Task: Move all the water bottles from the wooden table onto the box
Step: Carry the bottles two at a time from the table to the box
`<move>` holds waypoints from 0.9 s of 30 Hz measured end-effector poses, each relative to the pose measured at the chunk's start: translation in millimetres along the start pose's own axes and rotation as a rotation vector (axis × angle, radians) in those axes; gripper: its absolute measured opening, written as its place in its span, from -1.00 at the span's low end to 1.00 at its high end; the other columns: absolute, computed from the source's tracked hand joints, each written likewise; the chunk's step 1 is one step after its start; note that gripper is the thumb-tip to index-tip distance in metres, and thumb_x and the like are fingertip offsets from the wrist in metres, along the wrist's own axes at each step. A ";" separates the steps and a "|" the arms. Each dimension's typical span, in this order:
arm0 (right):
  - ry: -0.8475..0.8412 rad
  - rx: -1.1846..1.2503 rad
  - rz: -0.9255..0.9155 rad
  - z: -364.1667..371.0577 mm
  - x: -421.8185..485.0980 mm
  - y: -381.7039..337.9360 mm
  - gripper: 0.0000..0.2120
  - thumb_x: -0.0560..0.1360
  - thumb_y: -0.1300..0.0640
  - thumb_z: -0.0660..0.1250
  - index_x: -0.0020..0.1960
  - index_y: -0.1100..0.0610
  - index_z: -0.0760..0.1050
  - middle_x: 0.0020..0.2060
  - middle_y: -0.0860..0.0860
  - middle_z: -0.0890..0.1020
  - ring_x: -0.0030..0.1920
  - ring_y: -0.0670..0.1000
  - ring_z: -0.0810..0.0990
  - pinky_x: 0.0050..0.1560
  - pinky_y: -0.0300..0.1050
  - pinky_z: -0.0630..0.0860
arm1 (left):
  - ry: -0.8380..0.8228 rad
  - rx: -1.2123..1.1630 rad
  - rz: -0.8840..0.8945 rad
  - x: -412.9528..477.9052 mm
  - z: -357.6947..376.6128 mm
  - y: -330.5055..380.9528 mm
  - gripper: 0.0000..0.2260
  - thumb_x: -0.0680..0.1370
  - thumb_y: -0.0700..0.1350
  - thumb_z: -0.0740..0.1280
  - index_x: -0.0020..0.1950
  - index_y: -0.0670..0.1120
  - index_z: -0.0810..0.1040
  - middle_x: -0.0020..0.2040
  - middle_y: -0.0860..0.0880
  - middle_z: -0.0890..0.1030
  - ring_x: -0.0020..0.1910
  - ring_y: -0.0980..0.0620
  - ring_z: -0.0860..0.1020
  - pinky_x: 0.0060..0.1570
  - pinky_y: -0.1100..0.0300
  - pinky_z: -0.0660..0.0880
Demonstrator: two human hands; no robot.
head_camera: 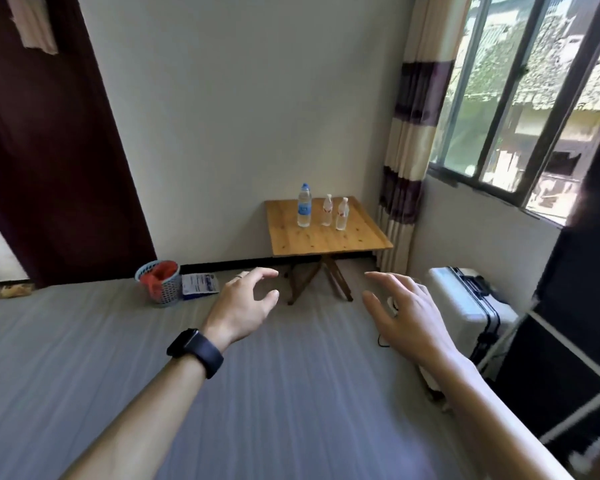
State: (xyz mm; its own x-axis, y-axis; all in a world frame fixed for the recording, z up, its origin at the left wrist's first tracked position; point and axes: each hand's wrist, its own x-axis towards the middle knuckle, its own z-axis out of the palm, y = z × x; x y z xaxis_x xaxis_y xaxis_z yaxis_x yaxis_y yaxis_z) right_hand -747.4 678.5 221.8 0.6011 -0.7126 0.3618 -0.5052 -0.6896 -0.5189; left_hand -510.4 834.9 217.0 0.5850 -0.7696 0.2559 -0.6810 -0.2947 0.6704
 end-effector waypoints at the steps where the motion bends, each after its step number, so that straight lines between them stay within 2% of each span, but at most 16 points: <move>1: -0.009 -0.005 0.000 9.0 18.7 4.5 -0.62 0.59 -0.16 0.28 0.39 -0.21 0.45 0.34 -0.19 0.50 0.36 0.00 0.38 0.38 -0.09 0.33 | 0.001 0.001 -0.014 18.3 3.6 -10.7 -0.70 0.56 -0.06 0.39 0.30 0.07 0.57 0.25 0.08 0.58 0.29 0.13 0.49 0.16 0.38 0.27; 7: -0.008 -0.050 0.013 60.6 137.3 23.2 -0.61 0.59 -0.16 0.28 0.41 -0.22 0.44 0.37 -0.17 0.49 0.39 0.02 0.36 0.38 -0.12 0.31 | -0.016 -0.009 -0.018 149.0 26.7 -65.8 -0.69 0.56 -0.05 0.39 0.31 0.06 0.56 0.27 0.04 0.58 0.30 0.10 0.50 0.16 0.36 0.28; 16: 0.028 -0.084 0.143 107.8 297.2 61.1 -0.64 0.58 -0.14 0.30 0.37 -0.29 0.43 0.36 -0.15 0.50 0.38 0.04 0.36 0.31 -0.12 0.30 | -0.136 -0.030 0.040 351.1 60.7 -95.5 -0.69 0.57 -0.07 0.38 0.31 0.05 0.57 0.27 0.02 0.59 0.31 0.09 0.49 0.15 0.43 0.25; 20: 0.025 -0.082 0.207 133.0 358.4 93.5 -0.61 0.57 -0.16 0.30 0.39 -0.25 0.43 0.38 -0.13 0.49 0.40 0.06 0.35 0.37 -0.07 0.32 | -0.210 -0.005 0.059 427.5 95.6 -107.2 -0.69 0.56 -0.04 0.38 0.31 0.09 0.56 0.27 0.03 0.59 0.31 0.09 0.51 0.20 0.36 0.31; 27: 0.025 -0.036 0.212 176.3 489.2 164.8 -0.60 0.58 -0.15 0.30 0.41 -0.21 0.44 0.38 -0.11 0.50 0.41 0.07 0.36 0.42 -0.02 0.32 | -0.240 0.018 0.051 567.4 158.4 -123.9 -0.70 0.55 -0.01 0.38 0.29 0.11 0.55 0.28 0.03 0.59 0.31 0.08 0.51 0.32 0.19 0.40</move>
State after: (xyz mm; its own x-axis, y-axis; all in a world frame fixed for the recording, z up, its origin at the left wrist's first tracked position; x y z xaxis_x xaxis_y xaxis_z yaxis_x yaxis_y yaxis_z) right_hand -427.5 239.1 176.6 0.4641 -0.8447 0.2667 -0.6404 -0.5280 -0.5578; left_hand -163.9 345.0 168.9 0.4295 -0.8957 0.1152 -0.7161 -0.2600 0.6478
